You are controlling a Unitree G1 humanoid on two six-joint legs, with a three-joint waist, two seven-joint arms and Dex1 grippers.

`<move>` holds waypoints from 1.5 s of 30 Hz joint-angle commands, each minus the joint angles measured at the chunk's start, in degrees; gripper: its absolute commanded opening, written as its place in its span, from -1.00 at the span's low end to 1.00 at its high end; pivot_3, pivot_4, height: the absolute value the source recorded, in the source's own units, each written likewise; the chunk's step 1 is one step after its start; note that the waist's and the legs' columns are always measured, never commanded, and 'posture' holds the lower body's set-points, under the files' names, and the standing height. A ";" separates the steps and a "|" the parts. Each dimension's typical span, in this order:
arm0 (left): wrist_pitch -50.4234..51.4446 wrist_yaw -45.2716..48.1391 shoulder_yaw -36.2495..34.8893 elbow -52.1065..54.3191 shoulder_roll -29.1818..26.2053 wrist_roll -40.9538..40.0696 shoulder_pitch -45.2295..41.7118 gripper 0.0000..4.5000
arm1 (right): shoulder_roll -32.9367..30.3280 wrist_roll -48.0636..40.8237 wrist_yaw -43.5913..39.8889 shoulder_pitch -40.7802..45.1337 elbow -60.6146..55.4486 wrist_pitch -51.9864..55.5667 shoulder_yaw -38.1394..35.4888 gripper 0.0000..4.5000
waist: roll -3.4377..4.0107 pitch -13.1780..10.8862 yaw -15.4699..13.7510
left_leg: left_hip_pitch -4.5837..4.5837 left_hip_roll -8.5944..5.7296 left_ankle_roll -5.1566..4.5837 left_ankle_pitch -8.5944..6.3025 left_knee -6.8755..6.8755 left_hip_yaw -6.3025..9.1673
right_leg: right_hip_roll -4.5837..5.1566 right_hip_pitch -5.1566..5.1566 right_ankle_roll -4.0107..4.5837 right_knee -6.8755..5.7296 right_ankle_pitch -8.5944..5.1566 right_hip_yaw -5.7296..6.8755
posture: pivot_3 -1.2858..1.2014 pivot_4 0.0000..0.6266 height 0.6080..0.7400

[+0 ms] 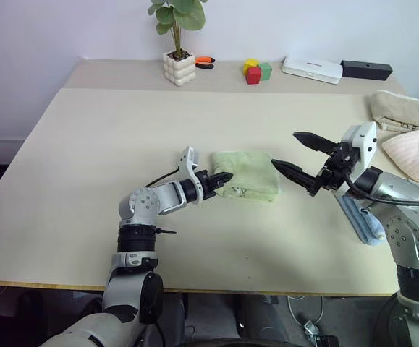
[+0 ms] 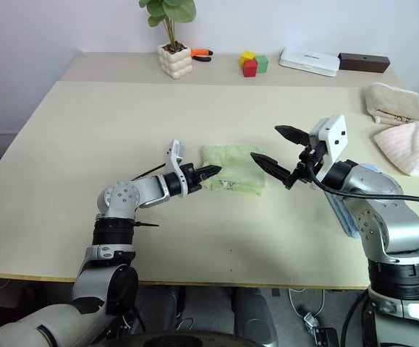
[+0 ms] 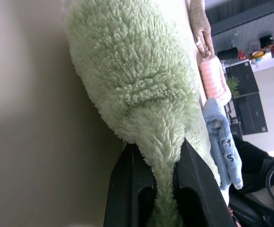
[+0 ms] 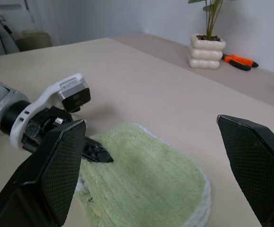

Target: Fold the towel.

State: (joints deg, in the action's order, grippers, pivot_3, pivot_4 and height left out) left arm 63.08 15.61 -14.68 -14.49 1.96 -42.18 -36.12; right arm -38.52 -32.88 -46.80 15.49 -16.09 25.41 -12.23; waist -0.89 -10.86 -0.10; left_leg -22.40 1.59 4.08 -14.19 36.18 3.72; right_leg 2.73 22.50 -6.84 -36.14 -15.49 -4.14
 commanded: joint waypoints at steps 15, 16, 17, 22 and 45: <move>-38.80 -25.08 -23.03 21.10 -5.25 6.75 13.54 -0.99 | 0.75 1.07 -5.95 6.11 5.33 -3.04 4.03 1.00 | -0.16 -0.13 2.02 | -0.09 0.09 0.01 0.01 -0.03 -0.04 | -0.05 0.16 -0.01 -0.04 0.03 -0.07 | 0.03 -0.52 1.00; -39.76 -26.69 -24.01 21.97 -5.07 6.49 14.05 -0.99 | 0.93 1.33 -6.26 6.70 6.05 -3.38 4.44 1.00 | -0.17 -0.13 1.79 | -0.10 0.09 0.01 0.01 -0.01 -0.04 | -0.05 0.15 -0.01 -0.04 0.03 -0.07 | 0.03 -0.52 1.00; -40.72 -28.24 -25.06 22.34 -4.70 6.02 14.42 -0.99 | 1.14 1.63 -6.60 7.29 6.77 -3.76 4.91 1.00 | -0.17 -0.13 1.31 | -0.10 0.08 0.01 0.01 -0.01 -0.04 | -0.05 0.15 -0.02 -0.04 0.03 -0.07 | 0.03 -0.52 1.00; -42.99 -34.55 -29.22 20.46 -2.77 2.26 14.93 -0.99 | 2.04 2.72 -7.67 9.69 9.19 -4.87 6.47 1.00 | -0.21 -0.13 0.62 | -0.11 0.06 0.01 0.01 0.02 -0.05 | -0.03 0.12 -0.03 -0.01 0.04 -0.06 | 0.03 -0.52 1.00; -25.12 -28.10 -11.07 40.27 -7.47 -3.48 32.29 0.99 | 0.65 1.94 -8.93 6.93 9.08 -4.64 4.51 1.00 | -0.20 -0.13 1.15 | -0.09 0.08 0.01 0.00 -0.04 -0.06 | -0.05 0.16 -0.02 -0.04 0.03 -0.09 | 0.03 -0.52 1.00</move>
State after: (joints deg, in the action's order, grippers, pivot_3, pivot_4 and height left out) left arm 35.64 -13.66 -28.76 20.36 -4.22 -45.60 -5.66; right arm -36.92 -29.69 -54.86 22.55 -5.10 20.97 -5.78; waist -1.09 -10.99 1.05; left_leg -22.49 1.67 4.08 -14.19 36.13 3.66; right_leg 2.68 22.67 -6.86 -36.18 -15.46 -4.24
